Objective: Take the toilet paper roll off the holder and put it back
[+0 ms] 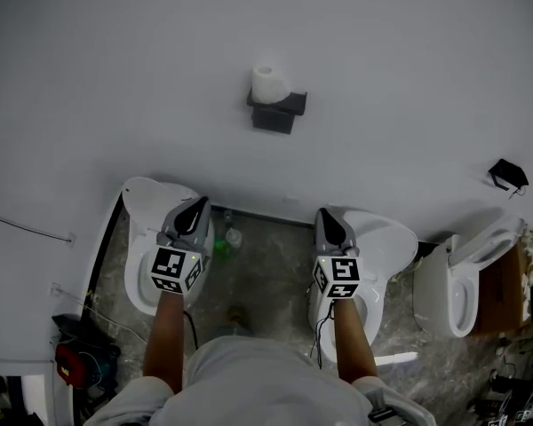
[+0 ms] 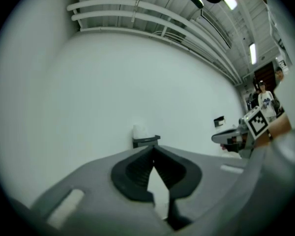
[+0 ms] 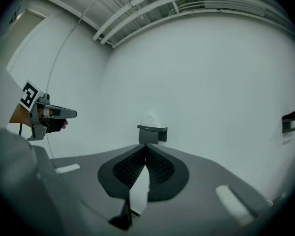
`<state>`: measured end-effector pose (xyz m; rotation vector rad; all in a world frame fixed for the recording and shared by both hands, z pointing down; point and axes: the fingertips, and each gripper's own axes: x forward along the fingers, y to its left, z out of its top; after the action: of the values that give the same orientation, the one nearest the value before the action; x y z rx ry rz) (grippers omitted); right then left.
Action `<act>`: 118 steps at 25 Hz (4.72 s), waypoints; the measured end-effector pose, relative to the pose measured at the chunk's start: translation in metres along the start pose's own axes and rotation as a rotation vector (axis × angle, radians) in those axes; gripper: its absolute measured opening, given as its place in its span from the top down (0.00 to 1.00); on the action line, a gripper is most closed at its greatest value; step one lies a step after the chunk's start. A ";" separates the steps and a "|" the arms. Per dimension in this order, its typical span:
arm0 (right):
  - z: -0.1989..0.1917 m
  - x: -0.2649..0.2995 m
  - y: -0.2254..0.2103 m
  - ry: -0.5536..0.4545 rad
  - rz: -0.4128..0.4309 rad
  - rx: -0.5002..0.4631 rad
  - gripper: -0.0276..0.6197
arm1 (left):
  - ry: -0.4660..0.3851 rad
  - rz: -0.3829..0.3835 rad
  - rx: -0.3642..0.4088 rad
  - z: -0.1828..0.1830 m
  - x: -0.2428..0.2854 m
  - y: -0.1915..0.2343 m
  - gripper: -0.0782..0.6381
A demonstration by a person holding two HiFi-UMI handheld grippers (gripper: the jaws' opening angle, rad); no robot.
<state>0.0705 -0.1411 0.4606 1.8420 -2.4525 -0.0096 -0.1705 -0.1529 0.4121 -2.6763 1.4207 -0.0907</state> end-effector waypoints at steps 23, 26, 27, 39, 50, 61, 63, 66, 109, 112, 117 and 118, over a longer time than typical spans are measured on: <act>0.022 0.140 -0.040 -0.018 -0.093 -0.008 0.96 | -0.018 -0.101 -0.014 -0.009 0.144 0.092 0.89; 0.025 0.164 -0.056 -0.032 -0.077 -0.003 0.96 | -0.018 -0.092 -0.008 -0.008 0.170 0.097 0.89; 0.026 0.172 -0.062 -0.033 -0.073 -0.003 0.96 | -0.017 -0.088 -0.007 -0.008 0.179 0.098 0.89; 0.027 0.252 -0.132 -0.029 0.009 0.006 0.96 | 0.002 -0.023 -0.001 -0.004 0.275 0.103 0.89; 0.029 0.289 -0.163 -0.030 0.048 0.021 0.96 | 0.018 -0.005 -0.003 0.001 0.321 0.104 0.87; 0.032 0.300 -0.167 -0.026 0.022 0.013 0.96 | -0.001 -0.064 -0.039 0.005 0.341 0.110 0.78; 0.031 0.301 -0.168 -0.023 0.014 0.013 0.96 | -0.003 -0.080 -0.044 0.006 0.347 0.111 0.74; 0.029 0.300 -0.171 -0.019 0.004 0.013 0.96 | -0.004 -0.099 -0.045 0.008 0.356 0.110 0.67; 0.013 0.317 -0.206 0.017 -0.045 0.012 0.96 | -0.001 -0.192 -0.053 0.010 0.447 0.109 0.45; 0.014 0.312 -0.203 0.015 -0.044 0.009 0.96 | -0.010 -0.193 -0.048 0.017 0.442 0.108 0.45; 0.016 0.308 -0.201 0.015 -0.042 0.009 0.96 | -0.025 -0.196 -0.036 0.033 0.437 0.107 0.45; 0.016 0.308 -0.201 0.015 -0.041 0.009 0.96 | -0.030 -0.198 -0.034 0.037 0.437 0.108 0.45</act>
<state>0.1769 -0.4930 0.4517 1.8890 -2.4085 0.0128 -0.0102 -0.5720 0.3623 -2.8264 1.1559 -0.0426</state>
